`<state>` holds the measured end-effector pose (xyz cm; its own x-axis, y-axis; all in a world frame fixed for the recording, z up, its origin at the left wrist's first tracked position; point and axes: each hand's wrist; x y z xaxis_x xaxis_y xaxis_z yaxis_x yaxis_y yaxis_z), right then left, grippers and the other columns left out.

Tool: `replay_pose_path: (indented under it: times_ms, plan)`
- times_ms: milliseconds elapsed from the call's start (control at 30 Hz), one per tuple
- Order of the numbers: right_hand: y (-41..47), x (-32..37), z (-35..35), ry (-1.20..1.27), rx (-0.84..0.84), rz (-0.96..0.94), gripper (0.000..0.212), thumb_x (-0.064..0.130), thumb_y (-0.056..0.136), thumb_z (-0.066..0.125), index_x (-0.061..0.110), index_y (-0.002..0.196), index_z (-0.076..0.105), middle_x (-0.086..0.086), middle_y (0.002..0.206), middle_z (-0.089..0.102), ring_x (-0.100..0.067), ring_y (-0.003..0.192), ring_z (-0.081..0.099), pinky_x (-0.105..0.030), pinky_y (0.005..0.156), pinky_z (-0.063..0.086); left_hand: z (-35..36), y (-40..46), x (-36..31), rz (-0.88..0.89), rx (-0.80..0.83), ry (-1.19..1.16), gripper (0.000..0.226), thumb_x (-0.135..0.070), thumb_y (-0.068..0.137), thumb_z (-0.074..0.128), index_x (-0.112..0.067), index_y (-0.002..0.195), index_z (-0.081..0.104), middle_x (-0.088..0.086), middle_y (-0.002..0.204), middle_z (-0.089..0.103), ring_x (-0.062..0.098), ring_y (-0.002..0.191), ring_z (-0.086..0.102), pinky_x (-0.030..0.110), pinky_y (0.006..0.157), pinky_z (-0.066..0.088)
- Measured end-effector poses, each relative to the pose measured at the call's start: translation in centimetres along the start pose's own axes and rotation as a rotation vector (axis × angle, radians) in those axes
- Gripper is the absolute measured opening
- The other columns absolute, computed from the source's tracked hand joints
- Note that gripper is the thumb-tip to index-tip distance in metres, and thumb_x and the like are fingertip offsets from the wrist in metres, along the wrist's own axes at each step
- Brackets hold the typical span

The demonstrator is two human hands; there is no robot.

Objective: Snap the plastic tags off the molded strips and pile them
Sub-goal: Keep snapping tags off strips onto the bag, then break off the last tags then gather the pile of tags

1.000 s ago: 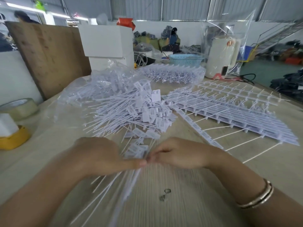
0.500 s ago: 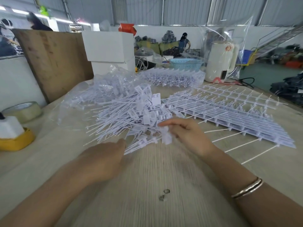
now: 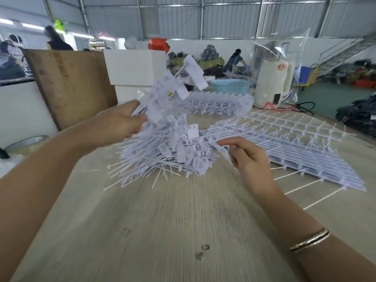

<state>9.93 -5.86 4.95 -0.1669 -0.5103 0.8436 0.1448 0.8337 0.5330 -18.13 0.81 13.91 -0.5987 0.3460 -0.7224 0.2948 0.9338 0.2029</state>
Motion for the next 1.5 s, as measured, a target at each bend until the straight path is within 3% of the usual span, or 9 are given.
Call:
replay_pose_path:
  times_ms: [100,233,367,467,700,900,1000,1267,1500]
  plan:
    - [-0.2,-0.1,0.0,-0.083,0.058,-0.027,0.031,0.012,0.09,0.046,0.03,0.087,0.07,-0.012,0.053,0.035,-0.016,0.046,0.026,-0.022,0.046,0.021,1.5,3.4,0.1,0.092,-0.101,0.332,0.01,-0.044,0.091,0.048,-0.035,0.086,0.049,-0.01,0.066,0.053,0.014,0.061,0.051,0.027,0.051,0.038]
    - [-0.1,-0.5,-0.3,-0.214,0.09,-0.045,0.038,0.0,0.094,0.044,0.028,0.089,0.068,0.008,0.041,0.035,-0.006,0.037,0.025,-0.015,0.043,0.02,3.6,5.5,2.6,-0.047,0.187,0.547,0.046,-0.046,0.089,0.055,-0.012,0.119,0.048,0.006,0.12,0.056,0.024,0.11,0.053,0.038,0.095,0.042]
    - [0.2,-0.5,-0.2,-0.223,0.103,-0.064,0.039,-0.001,0.094,0.044,0.031,0.088,0.067,0.01,0.041,0.034,-0.006,0.037,0.026,-0.015,0.043,0.02,2.8,5.4,2.8,-0.048,0.088,0.476,0.075,-0.075,0.059,0.064,-0.023,0.112,0.052,0.002,0.113,0.059,0.017,0.097,0.055,0.035,0.088,0.045]
    - [0.0,-0.6,0.1,-0.246,0.14,-0.116,0.043,-0.002,0.094,0.045,0.035,0.086,0.065,0.008,0.044,0.039,-0.007,0.038,0.028,-0.014,0.043,0.02,2.9,5.4,2.3,-0.003,0.043,0.588,0.102,-0.086,0.048,0.059,-0.024,0.128,0.047,0.001,0.129,0.049,0.02,0.117,0.048,0.042,0.099,0.041]
    - [0.0,-0.6,-0.1,-0.605,0.187,-0.26,0.029,0.004,0.091,0.048,0.02,0.1,0.071,0.017,0.079,0.058,0.0,0.051,0.046,-0.014,0.052,0.031,5.9,5.1,2.4,0.064,0.124,0.653,0.087,-0.068,0.082,0.04,-0.032,0.149,-0.003,0.0,0.157,0.013,0.022,0.14,0.025,0.045,0.111,0.027]
    - [1.5,-0.4,-3.4,-1.239,0.243,0.279,0.034,0.033,0.092,0.045,0.022,0.123,0.052,-0.001,0.119,0.055,-0.023,0.105,0.056,-0.036,0.086,0.043,7.7,4.5,3.7,0.107,-0.016,0.57,0.08,-0.057,0.092,0.038,-0.041,0.142,-0.021,0.0,0.15,0.033,0.024,0.136,0.034,0.046,0.112,0.023]
    - [1.1,-0.8,-3.0,-1.315,0.404,0.378,0.041,0.035,0.092,0.046,0.023,0.131,0.041,-0.002,0.125,0.056,-0.024,0.112,0.054,-0.038,0.095,0.04,7.4,4.1,3.0,0.161,-0.043,0.64,0.078,-0.053,0.091,0.045,-0.037,0.148,-0.006,-0.002,0.159,0.006,0.017,0.145,0.005,0.042,0.116,-0.001]
    - [1.7,0.6,-3.5,-1.171,0.187,0.258,0.038,0.027,0.093,0.043,0.039,0.128,0.048,-0.005,0.108,0.065,-0.027,0.093,0.061,-0.035,0.079,0.045,12.0,0.4,-0.8,0.558,-0.04,0.819,0.059,-0.048,0.09,0.045,-0.035,0.145,0.027,-0.003,0.158,0.001,0.013,0.144,-0.004,0.034,0.111,-0.017]
    - [1.9,2.9,-3.9,-1.087,-0.068,0.021,0.032,0.023,0.093,0.043,0.035,0.114,0.063,-0.002,0.096,0.063,-0.022,0.064,0.055,-0.028,0.057,0.038,14.2,0.8,2.1,0.424,0.038,0.991,0.061,-0.051,0.096,0.031,-0.03,0.15,0.012,-0.001,0.156,-0.02,0.017,0.144,-0.016,0.041,0.117,-0.009]
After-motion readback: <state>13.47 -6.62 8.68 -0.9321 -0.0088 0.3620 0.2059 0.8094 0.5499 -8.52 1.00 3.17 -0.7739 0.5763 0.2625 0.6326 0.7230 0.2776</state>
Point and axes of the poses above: each hand's wrist, its own y-axis towards the middle knuckle, its own z-axis out of the palm, x = y × z
